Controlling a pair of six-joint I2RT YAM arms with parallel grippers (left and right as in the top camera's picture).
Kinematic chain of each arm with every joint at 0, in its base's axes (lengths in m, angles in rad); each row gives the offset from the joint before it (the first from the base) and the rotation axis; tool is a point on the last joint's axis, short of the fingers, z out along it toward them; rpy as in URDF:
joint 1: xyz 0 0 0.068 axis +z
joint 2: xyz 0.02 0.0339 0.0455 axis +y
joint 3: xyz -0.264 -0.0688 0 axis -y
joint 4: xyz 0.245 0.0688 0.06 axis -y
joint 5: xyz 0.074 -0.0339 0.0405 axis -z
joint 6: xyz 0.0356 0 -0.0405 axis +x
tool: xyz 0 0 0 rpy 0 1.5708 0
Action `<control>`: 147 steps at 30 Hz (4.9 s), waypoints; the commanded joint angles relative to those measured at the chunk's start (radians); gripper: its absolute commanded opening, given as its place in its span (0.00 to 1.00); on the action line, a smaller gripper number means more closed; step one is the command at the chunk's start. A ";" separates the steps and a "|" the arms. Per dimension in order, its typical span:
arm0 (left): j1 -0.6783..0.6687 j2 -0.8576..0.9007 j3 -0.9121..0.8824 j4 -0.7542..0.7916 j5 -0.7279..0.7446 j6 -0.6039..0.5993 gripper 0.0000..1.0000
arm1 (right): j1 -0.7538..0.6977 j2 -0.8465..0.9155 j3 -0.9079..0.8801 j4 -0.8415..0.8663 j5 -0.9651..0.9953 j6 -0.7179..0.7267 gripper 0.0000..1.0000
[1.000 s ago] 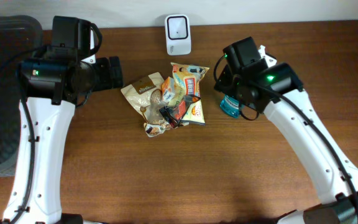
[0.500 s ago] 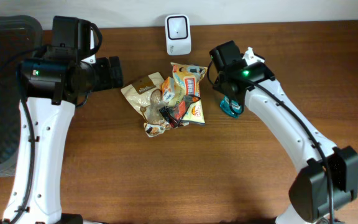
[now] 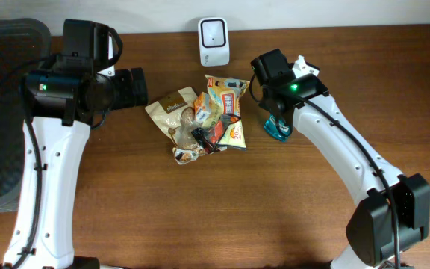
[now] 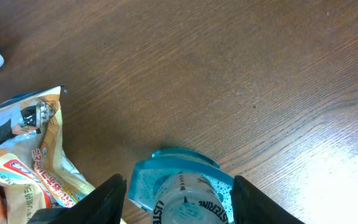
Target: Scan the item barcode
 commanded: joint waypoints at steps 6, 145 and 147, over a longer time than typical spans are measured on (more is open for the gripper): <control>0.003 0.004 0.006 -0.003 -0.007 -0.010 0.99 | 0.004 0.020 -0.011 -0.033 0.016 0.009 0.50; 0.003 0.004 0.006 -0.005 -0.007 -0.010 0.99 | 0.025 -0.321 -0.454 0.259 -0.177 -0.463 0.99; 0.003 0.004 0.006 -0.005 -0.007 -0.010 0.99 | 0.025 -0.289 -0.454 0.286 -0.177 -0.463 0.98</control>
